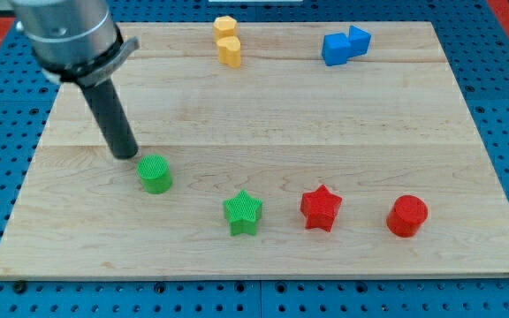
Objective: Move the green circle to the left side of the green star
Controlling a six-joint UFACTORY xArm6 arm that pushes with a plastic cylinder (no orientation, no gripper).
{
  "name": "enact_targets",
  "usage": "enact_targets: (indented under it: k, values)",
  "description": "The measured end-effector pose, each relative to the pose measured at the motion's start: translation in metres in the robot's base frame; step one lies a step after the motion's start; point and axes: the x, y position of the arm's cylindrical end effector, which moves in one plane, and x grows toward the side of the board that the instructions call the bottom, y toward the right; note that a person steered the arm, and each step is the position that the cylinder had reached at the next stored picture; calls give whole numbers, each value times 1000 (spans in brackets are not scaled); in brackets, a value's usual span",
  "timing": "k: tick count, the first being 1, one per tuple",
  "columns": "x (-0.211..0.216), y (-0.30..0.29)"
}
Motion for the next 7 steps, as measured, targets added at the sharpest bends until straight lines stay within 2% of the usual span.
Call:
enact_targets:
  k: [1, 2, 4, 5, 7]
  values:
    - [32, 40]
    - [94, 42]
    - [72, 49]
    - [73, 98]
    - [147, 99]
